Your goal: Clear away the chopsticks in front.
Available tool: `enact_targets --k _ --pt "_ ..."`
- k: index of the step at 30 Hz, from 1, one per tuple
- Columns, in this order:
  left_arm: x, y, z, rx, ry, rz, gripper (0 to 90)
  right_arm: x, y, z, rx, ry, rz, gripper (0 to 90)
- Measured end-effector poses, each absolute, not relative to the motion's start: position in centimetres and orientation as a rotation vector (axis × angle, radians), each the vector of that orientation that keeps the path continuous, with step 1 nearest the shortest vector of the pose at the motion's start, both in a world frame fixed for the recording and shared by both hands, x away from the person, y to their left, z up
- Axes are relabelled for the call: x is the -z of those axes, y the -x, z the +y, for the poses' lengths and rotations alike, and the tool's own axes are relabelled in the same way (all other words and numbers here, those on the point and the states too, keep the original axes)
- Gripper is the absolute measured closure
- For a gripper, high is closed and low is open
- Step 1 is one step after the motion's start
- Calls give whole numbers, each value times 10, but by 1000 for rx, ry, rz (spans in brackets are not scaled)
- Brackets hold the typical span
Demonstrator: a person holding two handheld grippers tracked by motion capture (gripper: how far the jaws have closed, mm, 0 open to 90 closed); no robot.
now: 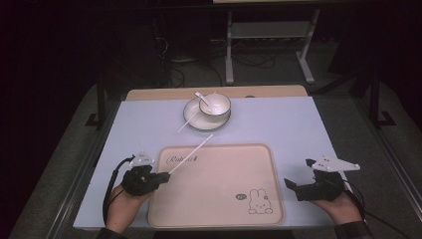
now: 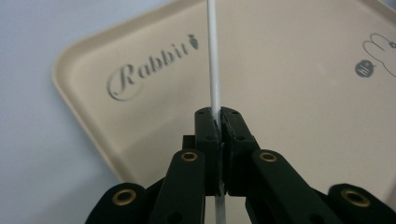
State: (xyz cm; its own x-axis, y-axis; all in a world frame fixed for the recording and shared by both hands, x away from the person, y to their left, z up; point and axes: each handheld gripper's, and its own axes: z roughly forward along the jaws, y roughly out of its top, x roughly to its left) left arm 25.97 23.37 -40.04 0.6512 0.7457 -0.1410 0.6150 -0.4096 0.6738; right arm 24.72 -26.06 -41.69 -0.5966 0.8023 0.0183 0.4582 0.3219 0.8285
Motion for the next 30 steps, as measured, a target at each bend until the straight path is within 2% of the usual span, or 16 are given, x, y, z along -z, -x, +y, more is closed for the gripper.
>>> enact_targets --k 30 --pt "428 -265 223 -158 -2294 1078 845 417 -248 -259 -1170 -1118 2204 0"
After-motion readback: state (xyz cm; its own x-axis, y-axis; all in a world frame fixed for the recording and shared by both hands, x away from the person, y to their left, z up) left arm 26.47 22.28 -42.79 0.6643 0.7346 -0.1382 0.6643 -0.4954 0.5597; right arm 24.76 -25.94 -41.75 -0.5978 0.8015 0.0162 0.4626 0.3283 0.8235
